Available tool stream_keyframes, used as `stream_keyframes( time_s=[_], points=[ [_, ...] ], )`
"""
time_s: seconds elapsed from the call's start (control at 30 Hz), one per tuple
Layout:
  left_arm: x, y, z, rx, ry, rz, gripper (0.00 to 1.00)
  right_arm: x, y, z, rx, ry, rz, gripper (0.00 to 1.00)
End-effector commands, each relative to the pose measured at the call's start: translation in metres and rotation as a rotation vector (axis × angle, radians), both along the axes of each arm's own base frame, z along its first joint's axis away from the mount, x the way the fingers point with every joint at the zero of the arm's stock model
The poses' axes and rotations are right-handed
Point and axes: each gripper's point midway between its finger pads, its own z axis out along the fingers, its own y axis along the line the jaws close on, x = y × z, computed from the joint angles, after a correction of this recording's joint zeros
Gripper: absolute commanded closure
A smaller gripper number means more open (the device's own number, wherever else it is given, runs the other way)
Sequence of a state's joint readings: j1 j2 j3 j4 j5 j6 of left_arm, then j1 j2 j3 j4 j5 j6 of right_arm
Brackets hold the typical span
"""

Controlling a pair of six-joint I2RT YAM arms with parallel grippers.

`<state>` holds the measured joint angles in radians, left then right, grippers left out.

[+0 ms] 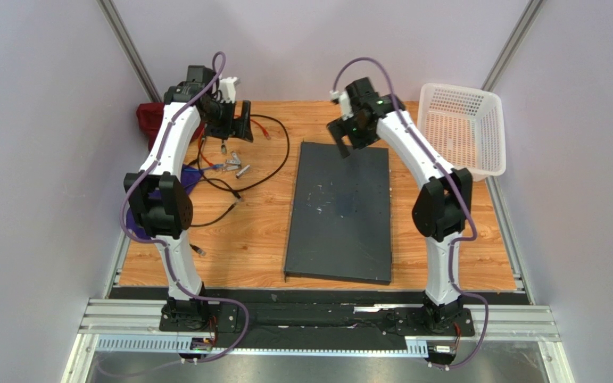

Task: Pull the plug from the switch port

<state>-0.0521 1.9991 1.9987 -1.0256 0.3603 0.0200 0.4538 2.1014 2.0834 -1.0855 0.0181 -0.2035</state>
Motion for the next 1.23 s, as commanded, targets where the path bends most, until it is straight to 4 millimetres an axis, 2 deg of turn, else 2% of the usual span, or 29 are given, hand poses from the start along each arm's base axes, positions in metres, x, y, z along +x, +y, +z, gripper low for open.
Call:
stream_keyframes(
  time_s=[0.0, 0.03, 0.07, 0.1, 0.13, 0.17, 0.2, 0.27, 0.33, 0.37, 0.4, 0.43, 0.47, 0.57, 0.6, 0.67, 0.7, 0.8, 0.83, 0.9, 0.93, 0.97, 1.0, 1.07, 1.1, 1.17, 1.2],
  points=[
    [-0.007, -0.007, 0.081, -0.005, -0.167, -0.028, 0.02, 0.033, -0.062, 0.108, 0.198, -0.251, -0.383, 0.09],
    [-0.006, -0.005, 0.090, 0.012, -0.193, -0.051, 0.02, 0.037, -0.068, 0.122, 0.205, -0.292, -0.417, 0.09],
    [-0.001, -0.006, 0.120, 0.015, -0.273, -0.067, 0.02, 0.041, -0.071, 0.144, 0.196, -0.357, -0.416, 0.09],
    [-0.001, -0.007, 0.113, 0.020, -0.244, -0.093, 0.02, 0.045, -0.079, 0.157, 0.146, -0.427, -0.458, 0.09],
    [0.002, -0.009, 0.117, 0.033, -0.271, -0.150, 0.02, 0.048, -0.082, 0.167, 0.127, -0.470, -0.480, 0.09],
    [0.004, -0.017, 0.137, 0.006, -0.334, -0.201, 0.02, 0.051, -0.081, 0.176, 0.119, -0.506, -0.495, 0.08],
    [0.010, -0.020, 0.131, 0.002, -0.331, -0.233, 0.02, 0.055, -0.085, 0.188, 0.123, -0.554, -0.533, 0.07],
    [0.021, -0.021, 0.140, 0.011, -0.388, -0.241, 0.02, 0.056, -0.086, 0.192, 0.142, -0.577, -0.580, 0.07],
    [0.035, -0.018, 0.149, -0.020, -0.413, -0.129, 0.02, 0.055, -0.086, 0.181, 0.096, -0.577, -0.606, 0.06],
    [0.038, -0.016, 0.131, -0.020, -0.360, -0.070, 0.02, 0.053, -0.075, 0.177, 0.057, -0.585, -0.567, 0.06],
    [0.038, -0.019, 0.133, -0.040, -0.357, -0.025, 0.02, 0.055, -0.080, 0.167, -0.065, -0.606, -0.529, 0.07],
    [0.037, -0.020, 0.122, -0.016, -0.330, -0.016, 0.02, 0.054, -0.079, 0.163, -0.111, -0.616, -0.516, 0.07],
    [0.034, -0.026, 0.102, 0.055, -0.284, 0.001, 0.01, 0.054, -0.078, 0.161, -0.146, -0.632, -0.519, 0.06],
    [0.020, -0.030, 0.066, 0.192, -0.202, -0.017, 0.01, 0.049, -0.075, 0.142, -0.189, -0.590, -0.475, 0.00],
    [0.014, -0.041, 0.067, 0.211, -0.212, -0.061, 0.01, 0.049, -0.073, 0.140, -0.192, -0.585, -0.463, 0.00],
    [0.011, -0.042, 0.067, 0.236, -0.218, -0.065, 0.01, 0.044, -0.068, 0.139, -0.187, -0.567, -0.421, 0.00],
    [0.011, -0.041, 0.076, 0.240, -0.247, -0.060, 0.01, 0.044, -0.067, 0.140, -0.184, -0.565, -0.408, 0.00],
    [0.021, -0.017, 0.103, 0.335, -0.339, 0.015, 0.01, 0.044, -0.071, 0.153, -0.172, -0.588, -0.411, 0.00],
    [0.025, -0.001, 0.110, 0.351, -0.356, 0.059, 0.01, 0.044, -0.074, 0.158, -0.166, -0.595, -0.416, 0.00],
    [0.031, 0.014, 0.136, 0.337, -0.422, 0.123, 0.01, 0.049, -0.086, 0.171, -0.154, -0.621, -0.446, 0.00],
    [0.035, 0.030, 0.148, 0.338, -0.449, 0.169, 0.01, 0.050, -0.093, 0.178, -0.149, -0.633, -0.461, 0.00],
    [0.041, 0.037, 0.172, 0.322, -0.521, 0.203, 0.01, 0.053, -0.103, 0.182, -0.140, -0.638, -0.486, 0.00],
    [0.043, 0.045, 0.188, 0.296, -0.563, 0.244, 0.01, 0.054, -0.109, 0.196, -0.115, -0.665, -0.507, 0.00],
    [0.054, 0.063, 0.223, 0.249, -0.684, 0.318, 0.01, 0.059, -0.121, 0.204, -0.075, -0.677, -0.538, 0.00],
    [0.053, 0.067, 0.239, 0.223, -0.732, 0.356, 0.01, 0.060, -0.122, 0.213, -0.035, -0.694, -0.560, 0.00],
    [0.060, 0.077, 0.251, 0.196, -0.814, 0.408, 0.01, 0.067, -0.124, 0.212, -0.006, -0.688, -0.574, 0.00],
    [0.063, 0.078, 0.247, 0.186, -0.820, 0.415, 0.01, 0.069, -0.123, 0.217, 0.014, -0.699, -0.578, 0.00]
  ],
)
